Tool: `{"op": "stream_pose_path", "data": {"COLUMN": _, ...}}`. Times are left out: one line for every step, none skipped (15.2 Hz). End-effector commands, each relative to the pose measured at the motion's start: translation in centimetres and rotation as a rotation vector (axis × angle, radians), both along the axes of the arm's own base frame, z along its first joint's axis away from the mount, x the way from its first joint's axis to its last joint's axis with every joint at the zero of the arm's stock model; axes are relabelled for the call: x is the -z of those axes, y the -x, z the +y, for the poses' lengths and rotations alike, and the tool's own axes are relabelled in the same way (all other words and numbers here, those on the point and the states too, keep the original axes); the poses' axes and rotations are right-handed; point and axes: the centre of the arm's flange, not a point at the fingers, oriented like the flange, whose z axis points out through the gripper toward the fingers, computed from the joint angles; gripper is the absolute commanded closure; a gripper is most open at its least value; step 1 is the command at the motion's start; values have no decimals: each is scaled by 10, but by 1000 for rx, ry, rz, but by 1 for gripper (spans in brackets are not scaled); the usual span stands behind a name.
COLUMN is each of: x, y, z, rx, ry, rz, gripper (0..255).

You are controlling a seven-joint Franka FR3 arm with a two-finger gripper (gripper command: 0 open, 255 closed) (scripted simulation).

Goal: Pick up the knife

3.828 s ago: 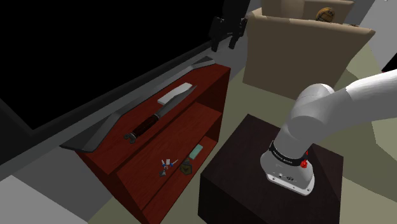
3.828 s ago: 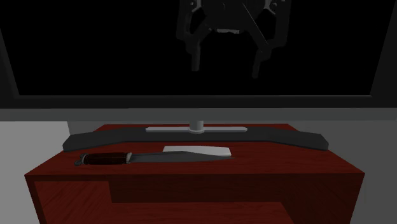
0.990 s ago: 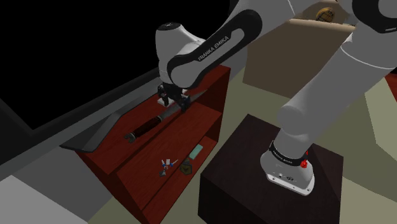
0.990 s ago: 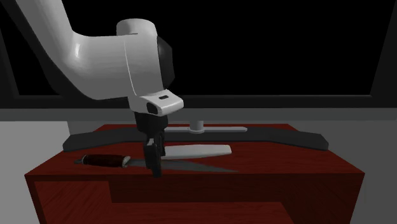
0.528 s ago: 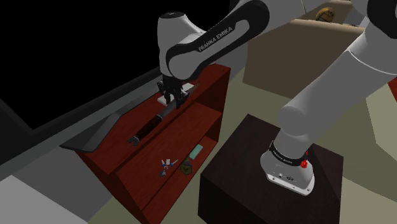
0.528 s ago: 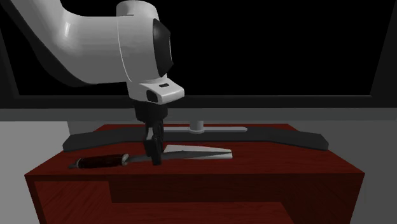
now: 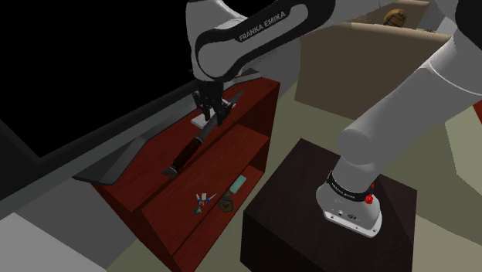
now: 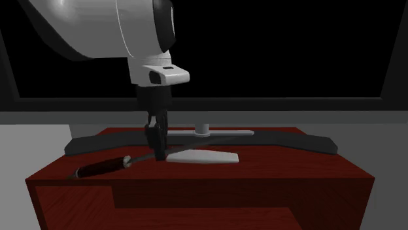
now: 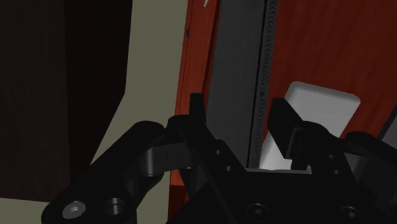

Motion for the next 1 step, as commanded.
{"op": "stream_pose_path", "data": {"x": -22, "y": -13, "z": 3, "rx": -5, "ry": -34, "rz": -158, "gripper": 255}}
